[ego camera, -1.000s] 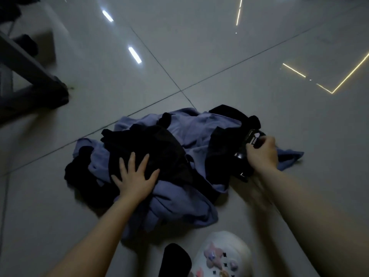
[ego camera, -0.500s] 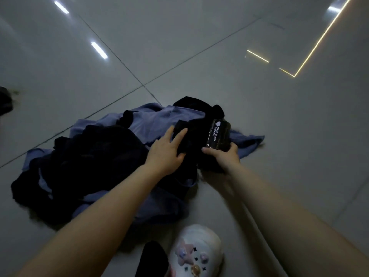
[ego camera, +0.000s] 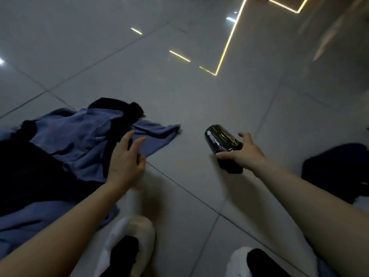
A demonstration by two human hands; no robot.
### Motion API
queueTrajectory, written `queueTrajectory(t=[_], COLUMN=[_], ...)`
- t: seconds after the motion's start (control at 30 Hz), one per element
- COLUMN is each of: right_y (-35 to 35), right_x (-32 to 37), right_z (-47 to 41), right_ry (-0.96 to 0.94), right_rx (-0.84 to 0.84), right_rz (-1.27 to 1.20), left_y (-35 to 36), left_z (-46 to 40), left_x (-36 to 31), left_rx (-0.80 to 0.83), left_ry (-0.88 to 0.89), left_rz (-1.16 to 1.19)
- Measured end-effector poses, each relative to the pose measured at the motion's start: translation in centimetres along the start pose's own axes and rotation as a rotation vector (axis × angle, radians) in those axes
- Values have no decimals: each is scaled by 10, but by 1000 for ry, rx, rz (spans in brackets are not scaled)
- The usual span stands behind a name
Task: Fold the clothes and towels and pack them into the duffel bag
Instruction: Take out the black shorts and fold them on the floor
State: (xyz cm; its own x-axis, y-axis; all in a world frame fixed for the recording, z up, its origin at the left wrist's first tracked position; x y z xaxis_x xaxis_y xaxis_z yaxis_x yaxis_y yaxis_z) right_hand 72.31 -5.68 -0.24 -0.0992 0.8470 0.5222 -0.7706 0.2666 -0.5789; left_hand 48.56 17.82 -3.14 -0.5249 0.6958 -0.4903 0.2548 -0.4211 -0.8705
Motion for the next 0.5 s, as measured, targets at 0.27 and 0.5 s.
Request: queueTrajectory(t=[0.27, 0.5], right_y=[-64, -120], right_x=[-53, -117], right_z=[160, 329], right_ry=[-107, -374], right_rx=[20, -526], right_rz=[25, -409], left_y=[36, 16], left_z=[14, 89], left_x=[-257, -428], left_rx=[432, 624], left_ry=[655, 991], left_rz=[1, -9])
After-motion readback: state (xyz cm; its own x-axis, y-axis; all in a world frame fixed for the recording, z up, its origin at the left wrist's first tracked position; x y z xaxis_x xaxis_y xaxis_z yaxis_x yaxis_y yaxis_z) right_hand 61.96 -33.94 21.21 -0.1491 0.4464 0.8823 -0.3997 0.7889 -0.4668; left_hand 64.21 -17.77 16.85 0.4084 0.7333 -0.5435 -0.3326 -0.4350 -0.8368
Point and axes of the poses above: each hand's wrist, its own z-axis away from the middle knuckle, its own y-axis out of the palm, x = y × z, the point moved 8 cm from there along -z, towards the middle knuckle, and after that the axes turned 13 degrees about x, right-handed, at the moved point
